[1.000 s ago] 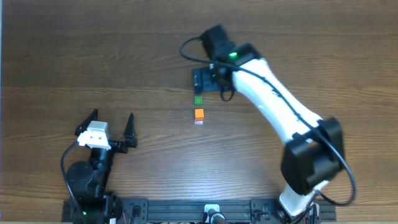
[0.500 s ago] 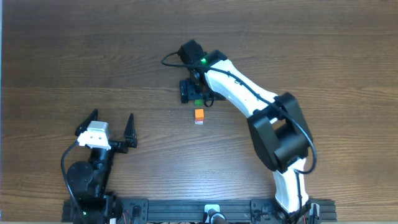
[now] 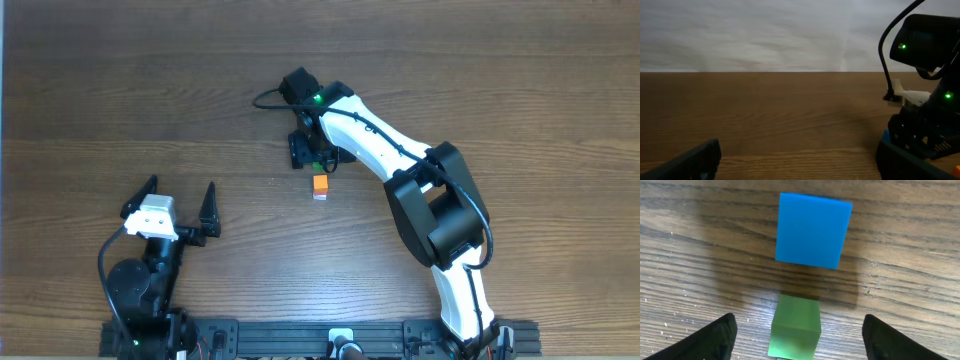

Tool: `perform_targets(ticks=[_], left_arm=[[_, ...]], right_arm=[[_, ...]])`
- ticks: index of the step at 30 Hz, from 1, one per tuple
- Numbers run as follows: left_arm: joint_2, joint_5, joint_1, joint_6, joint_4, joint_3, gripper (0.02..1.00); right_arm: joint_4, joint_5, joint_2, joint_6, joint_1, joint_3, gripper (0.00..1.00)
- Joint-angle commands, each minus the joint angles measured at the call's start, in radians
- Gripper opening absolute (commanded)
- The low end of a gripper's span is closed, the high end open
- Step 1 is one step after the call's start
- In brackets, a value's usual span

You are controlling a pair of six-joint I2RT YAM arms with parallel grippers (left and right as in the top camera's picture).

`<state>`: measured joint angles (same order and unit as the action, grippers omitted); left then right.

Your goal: Stack Cubes

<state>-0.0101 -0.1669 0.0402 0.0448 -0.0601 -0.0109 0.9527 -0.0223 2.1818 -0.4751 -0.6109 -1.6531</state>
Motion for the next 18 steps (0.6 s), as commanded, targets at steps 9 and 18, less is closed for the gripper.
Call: perform_targets(ticks=[9,18], left_arm=[[0.007,0.004,-0.004,-0.014,-0.003,0.005,0.998],[0.007,0.004,-0.004,-0.014,-0.003,0.005,0.996]], right_arm=[[0.000,0.024,0.031,-0.007,-0.012,-0.023,0.588],[0.001,0.023,0.031,-0.011,-0.013,-0.023,0.386]])
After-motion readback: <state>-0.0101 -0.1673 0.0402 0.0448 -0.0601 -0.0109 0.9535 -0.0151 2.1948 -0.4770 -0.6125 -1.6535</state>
